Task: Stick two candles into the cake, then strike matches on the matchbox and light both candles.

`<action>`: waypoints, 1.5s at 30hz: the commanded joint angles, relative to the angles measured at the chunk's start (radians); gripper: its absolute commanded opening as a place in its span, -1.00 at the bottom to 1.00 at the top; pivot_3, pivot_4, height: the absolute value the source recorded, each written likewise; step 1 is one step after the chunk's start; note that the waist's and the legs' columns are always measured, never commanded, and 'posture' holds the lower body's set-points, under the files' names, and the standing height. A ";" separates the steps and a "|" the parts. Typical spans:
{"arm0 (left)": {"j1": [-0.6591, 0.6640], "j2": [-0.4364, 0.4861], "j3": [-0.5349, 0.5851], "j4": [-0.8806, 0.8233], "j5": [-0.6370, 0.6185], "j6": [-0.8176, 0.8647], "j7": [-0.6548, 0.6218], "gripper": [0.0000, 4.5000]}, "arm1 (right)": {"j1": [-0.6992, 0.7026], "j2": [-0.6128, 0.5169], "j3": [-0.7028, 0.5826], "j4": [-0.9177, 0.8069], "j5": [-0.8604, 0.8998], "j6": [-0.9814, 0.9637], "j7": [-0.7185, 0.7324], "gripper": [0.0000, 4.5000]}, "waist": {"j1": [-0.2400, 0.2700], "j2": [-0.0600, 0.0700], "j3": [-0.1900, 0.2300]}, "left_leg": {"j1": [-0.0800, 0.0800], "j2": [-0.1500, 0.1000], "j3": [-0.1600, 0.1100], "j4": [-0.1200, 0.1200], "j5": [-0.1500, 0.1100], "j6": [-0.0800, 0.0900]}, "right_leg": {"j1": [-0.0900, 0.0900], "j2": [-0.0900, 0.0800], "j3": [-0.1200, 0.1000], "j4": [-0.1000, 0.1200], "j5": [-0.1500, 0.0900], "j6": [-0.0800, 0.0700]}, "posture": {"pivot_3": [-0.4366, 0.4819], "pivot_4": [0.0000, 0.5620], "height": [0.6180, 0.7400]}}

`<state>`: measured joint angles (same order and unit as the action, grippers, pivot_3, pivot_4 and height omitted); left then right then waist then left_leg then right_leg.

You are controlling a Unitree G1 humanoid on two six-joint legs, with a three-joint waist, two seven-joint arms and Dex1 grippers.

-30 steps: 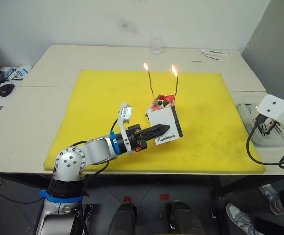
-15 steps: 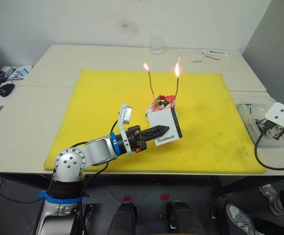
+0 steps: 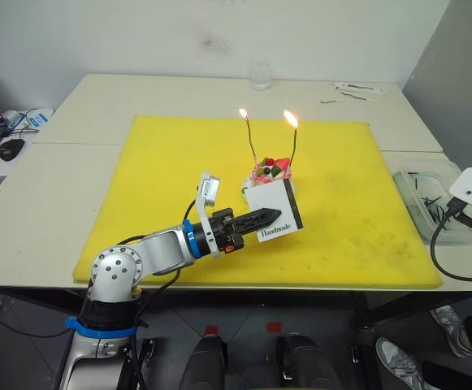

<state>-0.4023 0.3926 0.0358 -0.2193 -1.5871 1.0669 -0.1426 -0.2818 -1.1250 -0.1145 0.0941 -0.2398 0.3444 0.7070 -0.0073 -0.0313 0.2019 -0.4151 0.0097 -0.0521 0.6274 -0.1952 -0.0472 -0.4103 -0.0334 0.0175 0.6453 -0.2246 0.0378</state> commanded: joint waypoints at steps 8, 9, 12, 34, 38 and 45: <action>-0.060 0.036 -0.121 0.024 0.238 0.082 -0.010 -1.00 | -0.101 0.170 0.059 -0.455 0.410 0.124 0.290 0.98 | -0.001 0.000 0.000 | -0.001 0.001 -0.003 0.000 0.000 0.000 | 0.001 0.003 -0.001 -0.001 0.000 0.000 | -0.05 -0.47 1.00; -0.070 0.025 -0.124 0.040 0.240 0.098 0.005 -1.00 | -0.094 0.186 0.064 -0.505 0.467 0.160 0.315 0.98 | 0.003 0.000 0.000 | -0.001 0.001 -0.003 0.000 0.000 0.000 | 0.001 0.003 -0.001 -0.001 0.000 0.000 | -0.05 -0.47 1.00; -0.108 -0.016 -0.113 0.117 0.244 0.150 0.077 -1.00 | -0.065 0.203 0.109 -0.616 0.543 0.207 0.355 0.98 | 0.010 0.000 0.000 | -0.002 0.001 -0.004 0.000 0.000 0.000 | 0.001 0.003 -0.001 -0.001 0.000 0.001 | -0.05 -0.47 1.00; -0.176 -0.115 0.101 0.259 0.190 0.353 0.302 0.11 | -0.035 0.262 0.172 -0.601 0.516 0.207 0.234 1.00 | 0.005 0.000 0.000 | 0.000 0.001 -0.005 0.001 0.000 0.000 | 0.002 0.003 -0.002 -0.001 0.001 0.001 | -0.05 -0.47 1.00; -0.154 -0.077 0.121 0.233 0.193 0.363 0.295 0.67 | -0.004 0.267 0.174 -0.574 0.493 0.182 0.219 1.00 | 0.004 0.000 0.000 | 0.000 0.001 -0.005 0.001 0.000 0.000 | 0.002 0.003 -0.002 -0.001 0.001 0.001 | -0.05 -0.47 1.00; -0.093 0.055 0.134 0.115 0.202 0.383 0.225 0.99 | 0.033 0.286 0.131 -0.501 0.498 0.141 0.206 1.00 | -0.004 0.000 0.000 | 0.001 0.002 -0.004 0.000 0.000 0.000 | 0.002 0.003 -0.001 0.000 0.001 0.001 | -0.05 -0.47 1.00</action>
<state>-0.5102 0.4193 0.1492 -0.0622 -1.4071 1.4449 0.0976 -0.2488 -0.8412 0.0563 -0.4122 0.2559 0.5115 0.9232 -0.0117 -0.0314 0.2015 -0.4145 0.0116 -0.0562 0.6278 -0.1952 -0.0473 -0.4086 -0.0300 0.0163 0.6452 -0.2241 0.0384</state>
